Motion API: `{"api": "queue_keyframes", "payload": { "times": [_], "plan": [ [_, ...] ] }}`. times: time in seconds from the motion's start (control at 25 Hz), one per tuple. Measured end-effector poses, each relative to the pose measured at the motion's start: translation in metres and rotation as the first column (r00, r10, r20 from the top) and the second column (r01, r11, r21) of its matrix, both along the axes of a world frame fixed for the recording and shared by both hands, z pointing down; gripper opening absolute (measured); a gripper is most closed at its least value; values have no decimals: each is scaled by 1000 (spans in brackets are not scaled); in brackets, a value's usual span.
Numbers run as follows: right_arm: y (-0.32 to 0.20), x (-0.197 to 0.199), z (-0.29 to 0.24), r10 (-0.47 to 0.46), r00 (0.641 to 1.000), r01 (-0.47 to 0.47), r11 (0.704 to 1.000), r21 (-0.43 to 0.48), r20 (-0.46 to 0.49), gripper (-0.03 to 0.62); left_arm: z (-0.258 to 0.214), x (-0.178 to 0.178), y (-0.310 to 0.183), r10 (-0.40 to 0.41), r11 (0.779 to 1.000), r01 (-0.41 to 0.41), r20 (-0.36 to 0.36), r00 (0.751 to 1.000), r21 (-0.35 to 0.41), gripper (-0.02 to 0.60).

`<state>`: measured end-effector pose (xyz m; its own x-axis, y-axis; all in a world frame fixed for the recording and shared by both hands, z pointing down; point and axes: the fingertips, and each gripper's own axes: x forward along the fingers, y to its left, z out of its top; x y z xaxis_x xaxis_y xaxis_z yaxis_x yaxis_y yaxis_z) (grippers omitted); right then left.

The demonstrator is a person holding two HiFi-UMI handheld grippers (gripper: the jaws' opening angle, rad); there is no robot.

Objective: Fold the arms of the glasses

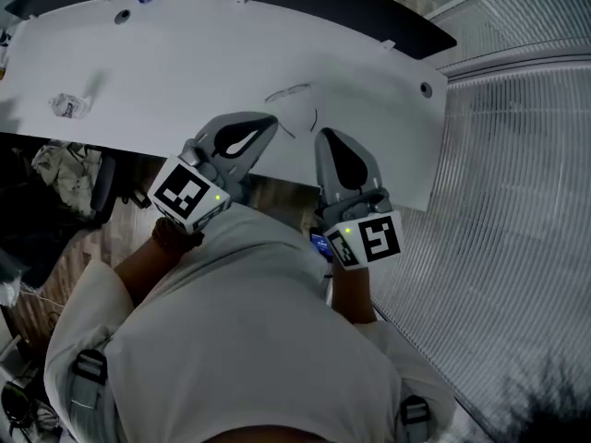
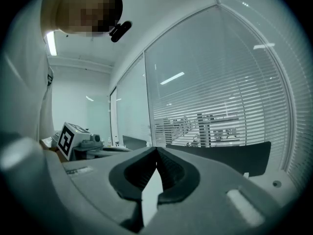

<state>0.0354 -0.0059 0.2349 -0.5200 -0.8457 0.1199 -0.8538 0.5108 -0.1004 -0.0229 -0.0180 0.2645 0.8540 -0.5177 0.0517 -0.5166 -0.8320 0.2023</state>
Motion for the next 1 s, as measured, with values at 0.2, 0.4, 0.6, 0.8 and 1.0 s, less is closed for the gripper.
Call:
{"api": "queue_keyframes", "payload": {
  "times": [0.2,0.4,0.6,0.8,1.0],
  "plan": [
    [-31,1,0,14,999,-14,1000,7,-30,2,-5,7,-33,31,999,-31,15,999,-9,3],
    [-50,13,-2,10,999,-10,1000,9,-38,2,0,15,-53,19,1000,-19,8,1000,-6,3],
    [-58,24,17,5,999,-6,999,-35,-44,2,18,27,-54,37,998,-34,39,999,-61,3],
    [-54,30,42,1,999,-6,993,-118,-42,2,40,33,-49,42,992,-36,48,998,-122,3],
    [-49,34,65,-14,999,9,985,-173,-29,1,63,35,-47,45,987,-32,78,996,-157,3]
  ]
}}
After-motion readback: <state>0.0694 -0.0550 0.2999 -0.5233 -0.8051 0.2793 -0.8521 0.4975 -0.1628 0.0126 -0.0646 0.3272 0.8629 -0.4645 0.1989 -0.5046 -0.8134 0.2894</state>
